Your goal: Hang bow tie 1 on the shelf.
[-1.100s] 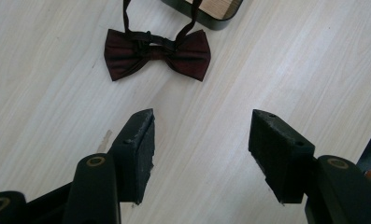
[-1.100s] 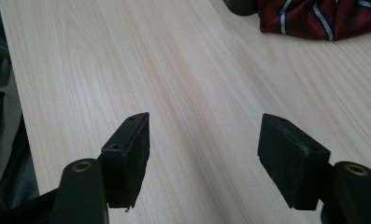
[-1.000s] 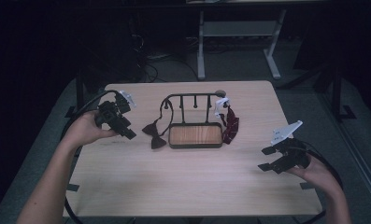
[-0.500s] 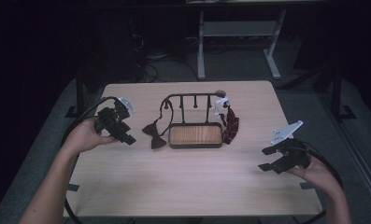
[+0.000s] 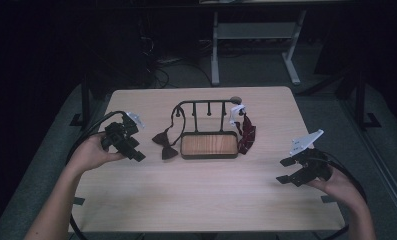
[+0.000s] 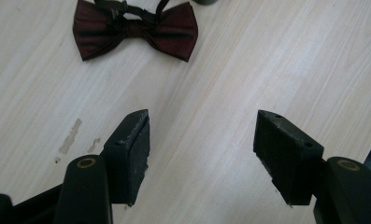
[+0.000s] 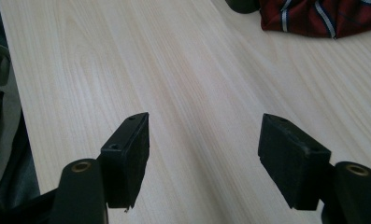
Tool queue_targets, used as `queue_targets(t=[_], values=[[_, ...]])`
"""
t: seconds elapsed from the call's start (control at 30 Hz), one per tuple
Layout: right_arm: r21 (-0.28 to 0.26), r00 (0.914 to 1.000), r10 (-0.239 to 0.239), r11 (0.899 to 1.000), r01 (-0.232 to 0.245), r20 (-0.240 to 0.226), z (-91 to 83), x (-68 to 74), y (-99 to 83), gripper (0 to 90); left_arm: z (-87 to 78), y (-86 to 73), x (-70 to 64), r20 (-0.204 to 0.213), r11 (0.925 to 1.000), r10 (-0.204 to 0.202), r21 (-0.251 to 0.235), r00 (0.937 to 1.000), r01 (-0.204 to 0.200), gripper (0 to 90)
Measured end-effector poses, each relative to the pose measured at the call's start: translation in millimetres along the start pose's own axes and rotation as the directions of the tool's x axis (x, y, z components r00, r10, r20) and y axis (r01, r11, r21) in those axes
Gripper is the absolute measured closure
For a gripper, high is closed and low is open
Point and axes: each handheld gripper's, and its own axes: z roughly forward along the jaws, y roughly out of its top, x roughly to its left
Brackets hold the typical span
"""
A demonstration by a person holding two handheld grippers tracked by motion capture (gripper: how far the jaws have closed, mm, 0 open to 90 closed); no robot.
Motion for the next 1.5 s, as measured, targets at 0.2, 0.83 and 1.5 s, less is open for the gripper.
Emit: queue_targets(t=[0.2, 0.83, 1.5], values=[[-0.002, 1.0000, 0.002, 1.000, -0.002, -0.001, -0.2, 0.4, -0.2, 33.4, 5.6, -5.8, -1.9, -0.004, 1.0000, -0.004, -0.006, 1.0000, 0.004, 35.4], [0.003, 1.0000, 0.005, 1.000, -0.005, -0.003, 1.5, 0.2, -1.6, 33.4, 24.8, -27.4, -7.8, 0.005, 0.9997, -0.023, -0.008, 0.9997, 0.023, 34.0], [0.010, 0.9999, 0.007, 1.000, -0.007, -0.007, 3.5, 0.9, -2.9, 33.4, 41.0, -44.0, -16.5, 0.010, 0.9984, -0.028, -0.048, 0.9996, 0.028, 33.7]])
